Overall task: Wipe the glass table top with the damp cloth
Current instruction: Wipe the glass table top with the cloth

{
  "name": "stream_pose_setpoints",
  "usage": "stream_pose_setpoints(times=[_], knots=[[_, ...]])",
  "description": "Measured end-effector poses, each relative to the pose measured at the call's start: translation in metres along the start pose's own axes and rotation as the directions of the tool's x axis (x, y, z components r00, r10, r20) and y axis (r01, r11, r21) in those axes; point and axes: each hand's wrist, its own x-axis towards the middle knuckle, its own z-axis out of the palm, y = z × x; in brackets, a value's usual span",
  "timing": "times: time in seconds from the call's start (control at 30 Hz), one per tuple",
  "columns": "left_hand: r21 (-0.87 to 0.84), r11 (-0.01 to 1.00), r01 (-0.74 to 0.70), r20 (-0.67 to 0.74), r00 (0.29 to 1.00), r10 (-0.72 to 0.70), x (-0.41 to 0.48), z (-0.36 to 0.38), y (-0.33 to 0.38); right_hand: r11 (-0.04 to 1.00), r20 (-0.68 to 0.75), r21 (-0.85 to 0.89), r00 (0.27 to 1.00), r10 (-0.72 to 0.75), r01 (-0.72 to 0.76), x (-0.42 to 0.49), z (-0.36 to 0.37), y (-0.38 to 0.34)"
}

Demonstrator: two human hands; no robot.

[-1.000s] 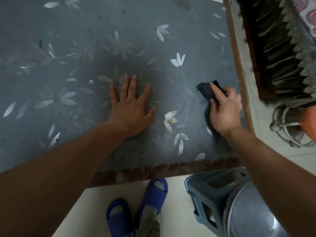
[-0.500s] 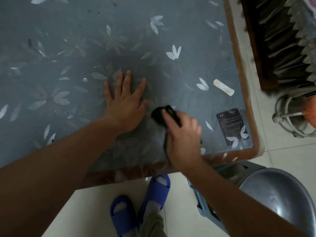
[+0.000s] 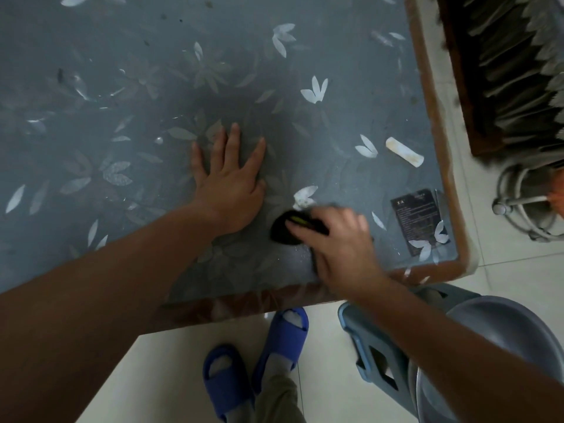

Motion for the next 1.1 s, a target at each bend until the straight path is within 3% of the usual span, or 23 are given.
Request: stream_pose_setpoints(times=[0.1, 0.17, 0.27, 0.37, 0.43, 0.5, 0.57, 0.7, 0.77, 0.83, 0.9, 0.97, 1.03, 1.1], knots=[[0.019, 1.000, -0.006, -0.010, 1.000, 0.006, 0.000, 0.001, 0.001, 0.945, -0.158, -0.021, 0.935, 0.318, -0.325, 0.048, -0.009, 0.048], [0.027, 1.000, -0.006, 0.000, 1.000, 0.006, 0.000, 0.001, 0.000, 0.909, -0.184, 0.062, 0.890, 0.417, -0.412, 0.053, -0.003, 0.032], [0.038, 0.999, 0.000, -0.007, 1.000, 0.000, 0.000, 0.002, 0.001, 0.987, -0.104, 0.063, 0.982, 0.156, -0.150, 0.006, 0.012, -0.023], [0.068, 0.998, 0.002, -0.046, 0.999, 0.001, 0.001, 0.007, -0.002, 0.997, 0.014, 0.082, 1.000, -0.011, 0.010, -0.016, 0.000, -0.012], [0.100, 0.995, -0.005, -0.046, 0.999, 0.009, 0.002, 0.008, -0.002, 0.993, -0.050, -0.013, 0.992, 0.119, -0.119, -0.001, -0.010, 0.039], [0.119, 0.993, -0.003, -0.030, 1.000, 0.007, 0.002, 0.009, -0.002, 0.914, -0.189, -0.046, 0.902, 0.388, -0.403, 0.016, -0.028, 0.095], [0.134, 0.991, -0.003, -0.033, 0.999, 0.007, 0.000, 0.010, -0.001, 0.855, -0.218, -0.002, 0.835, 0.505, -0.518, 0.012, -0.033, 0.110], [0.134, 0.991, 0.006, -0.039, 0.999, -0.001, 0.000, 0.010, 0.001, 0.936, -0.128, -0.012, 0.929, 0.347, -0.352, -0.039, -0.018, 0.064], [0.136, 0.991, 0.013, -0.048, 0.999, -0.006, 0.000, 0.009, 0.002, 0.955, -0.100, -0.021, 0.951, 0.292, -0.295, -0.043, -0.022, 0.075], [0.140, 0.990, 0.012, -0.057, 0.998, -0.004, 0.001, 0.008, 0.004, 0.920, -0.175, -0.032, 0.908, 0.380, -0.391, -0.009, -0.033, 0.107], [0.143, 0.990, 0.016, -0.071, 0.997, -0.006, 0.001, 0.007, 0.005, 0.835, -0.289, -0.015, 0.802, 0.522, -0.549, 0.044, -0.038, 0.138], [0.144, 0.989, 0.021, -0.076, 0.997, -0.010, 0.001, 0.008, 0.005, 0.768, -0.309, 0.039, 0.723, 0.618, -0.640, 0.091, -0.039, 0.149], [0.133, 0.991, 0.024, -0.073, 0.997, -0.014, 0.002, 0.007, 0.004, 0.794, -0.270, 0.016, 0.762, 0.589, -0.608, 0.103, -0.031, 0.127], [0.119, 0.992, 0.027, -0.057, 0.998, -0.020, 0.000, 0.007, 0.005, 0.930, -0.205, -0.024, 0.913, 0.354, -0.366, 0.071, -0.017, 0.087]])
